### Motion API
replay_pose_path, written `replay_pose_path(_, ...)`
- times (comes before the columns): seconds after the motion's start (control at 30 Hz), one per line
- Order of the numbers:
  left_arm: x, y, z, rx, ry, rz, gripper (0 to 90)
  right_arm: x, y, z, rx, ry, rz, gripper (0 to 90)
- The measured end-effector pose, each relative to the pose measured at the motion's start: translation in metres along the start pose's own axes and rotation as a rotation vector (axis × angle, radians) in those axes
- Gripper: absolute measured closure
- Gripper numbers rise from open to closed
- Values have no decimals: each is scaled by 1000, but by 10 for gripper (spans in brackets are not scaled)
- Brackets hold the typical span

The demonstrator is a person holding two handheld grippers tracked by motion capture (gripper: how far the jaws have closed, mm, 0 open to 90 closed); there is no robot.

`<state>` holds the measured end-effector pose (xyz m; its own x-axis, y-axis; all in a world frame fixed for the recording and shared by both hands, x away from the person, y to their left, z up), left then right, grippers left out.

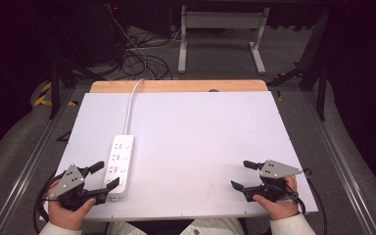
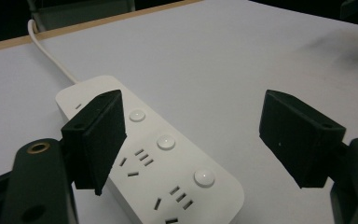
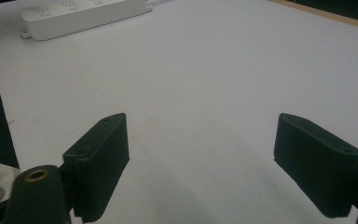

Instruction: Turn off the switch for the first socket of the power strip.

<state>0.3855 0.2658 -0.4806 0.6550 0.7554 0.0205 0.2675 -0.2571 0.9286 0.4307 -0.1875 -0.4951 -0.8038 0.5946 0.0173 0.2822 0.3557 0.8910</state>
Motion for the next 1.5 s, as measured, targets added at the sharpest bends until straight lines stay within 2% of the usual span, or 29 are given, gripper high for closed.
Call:
replay_pose_path(0.3,-2,3,-2,24,11,66,294,0,-1,-1,1,-3,-4,208)
replay_pose_path(0.4,-2,3,-3,40,13,63,314,0,-1,-1,1,-4,-4,208)
replay_pose_path(0.53,-2,5,-5,36,-12,46,382,0,0,-1,-1,-3,-4,210)
replay_pose_path(0.77,-3,9,-6,35,-30,44,458,1,-1,0,2,6,0,218)
replay_pose_path(0.83,-2,12,-7,42,-35,51,507,0,-1,0,3,7,-1,218)
replay_pose_path(0.93,-1,17,-8,44,-51,49,638,1,-2,1,10,15,7,225)
replay_pose_path(1.0,2,20,-9,51,-41,52,727,1,-2,2,12,18,5,227)
replay_pose_path(1.13,3,24,-10,61,-51,46,894,2,-2,2,12,20,5,229)
replay_pose_path(1.5,7,40,-6,70,-57,41,900,2,-2,2,13,22,11,231)
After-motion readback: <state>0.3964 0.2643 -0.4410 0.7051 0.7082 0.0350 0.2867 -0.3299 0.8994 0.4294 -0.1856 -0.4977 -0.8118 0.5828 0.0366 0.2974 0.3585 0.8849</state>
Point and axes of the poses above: each handheld gripper's, and its own axes: z roughly forward along the jaws, y roughly out of its top, x roughly to its left, the point moved 6 cm from there along z, roughly forward along the jaws, and after that the axes turned 2 degrees about z, right-handed, at the moved point
